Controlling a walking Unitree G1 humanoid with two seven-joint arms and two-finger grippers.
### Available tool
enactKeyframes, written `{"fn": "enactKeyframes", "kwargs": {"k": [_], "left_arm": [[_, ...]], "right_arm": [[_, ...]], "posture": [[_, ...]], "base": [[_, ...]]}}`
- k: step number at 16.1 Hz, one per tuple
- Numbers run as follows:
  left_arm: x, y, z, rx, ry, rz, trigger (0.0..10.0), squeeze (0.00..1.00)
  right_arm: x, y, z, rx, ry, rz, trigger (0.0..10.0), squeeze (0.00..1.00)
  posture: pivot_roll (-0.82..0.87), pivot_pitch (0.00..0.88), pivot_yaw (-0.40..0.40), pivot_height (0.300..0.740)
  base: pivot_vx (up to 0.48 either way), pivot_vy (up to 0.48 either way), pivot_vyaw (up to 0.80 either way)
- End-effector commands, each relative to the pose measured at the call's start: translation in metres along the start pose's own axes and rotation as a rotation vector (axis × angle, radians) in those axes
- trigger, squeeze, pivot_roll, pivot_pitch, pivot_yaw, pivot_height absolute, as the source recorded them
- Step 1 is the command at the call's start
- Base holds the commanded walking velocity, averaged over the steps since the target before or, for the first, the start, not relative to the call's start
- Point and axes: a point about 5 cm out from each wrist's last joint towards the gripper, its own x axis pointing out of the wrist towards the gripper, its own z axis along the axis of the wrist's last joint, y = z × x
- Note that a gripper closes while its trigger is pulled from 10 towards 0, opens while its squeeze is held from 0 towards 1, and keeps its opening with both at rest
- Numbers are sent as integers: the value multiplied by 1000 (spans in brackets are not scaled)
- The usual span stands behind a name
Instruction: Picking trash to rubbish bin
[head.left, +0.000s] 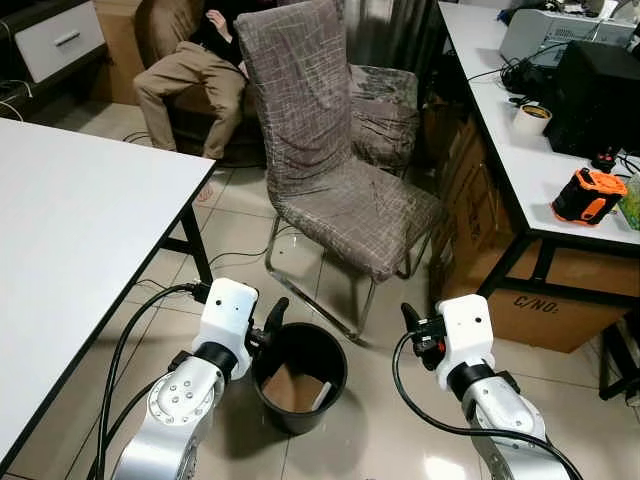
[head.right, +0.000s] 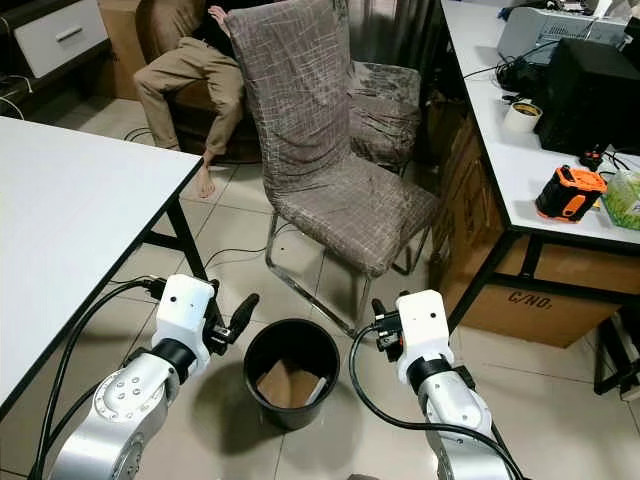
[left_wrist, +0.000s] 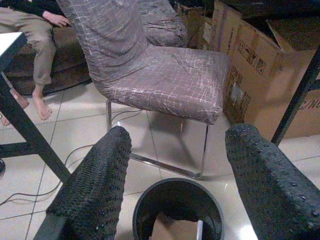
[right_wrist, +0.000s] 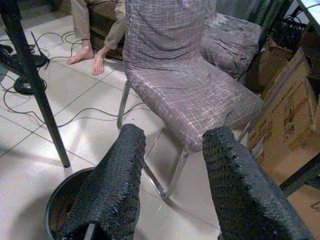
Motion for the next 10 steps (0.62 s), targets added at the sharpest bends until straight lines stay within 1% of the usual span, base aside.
{"fn": "enactKeyframes", "kwargs": {"k": [1,3,10], "left_arm": [[0,-2,2,8,-5,-4,10000,0],[-1,-3,1,11,-4,-1,10000,0],[-2,-4,1,17,-3,1,10000,0]], "right_arm": [[1,-1,3,-5,-4,-3,10000,0],[2,1,3,-6,0,5,10000,0],[2,0,2,-11,4,9,10000,0]], "posture": [[-126,5,-52,740],[-124,4,-55,740],[-122,4,-58,740]], "base": [[-244,0,0],[-259,0,0],[-269,0,0]]}}
